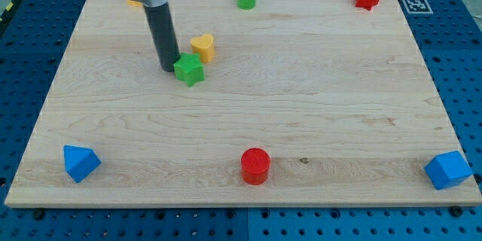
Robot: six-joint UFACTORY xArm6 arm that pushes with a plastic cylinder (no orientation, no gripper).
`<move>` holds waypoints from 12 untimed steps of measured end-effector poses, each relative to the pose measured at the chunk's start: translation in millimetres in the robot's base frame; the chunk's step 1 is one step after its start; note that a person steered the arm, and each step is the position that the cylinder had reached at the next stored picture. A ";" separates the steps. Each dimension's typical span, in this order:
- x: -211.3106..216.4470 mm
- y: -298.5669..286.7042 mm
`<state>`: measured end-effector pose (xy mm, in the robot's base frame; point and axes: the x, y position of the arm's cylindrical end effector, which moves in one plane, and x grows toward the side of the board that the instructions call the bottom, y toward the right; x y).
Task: Move the yellow hexagon to the top of the yellow heart
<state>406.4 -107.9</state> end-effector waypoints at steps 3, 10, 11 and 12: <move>-3.5 -1.2; -209.8 -141.1; -215.0 -138.3; -214.6 -130.7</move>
<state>191.9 -238.6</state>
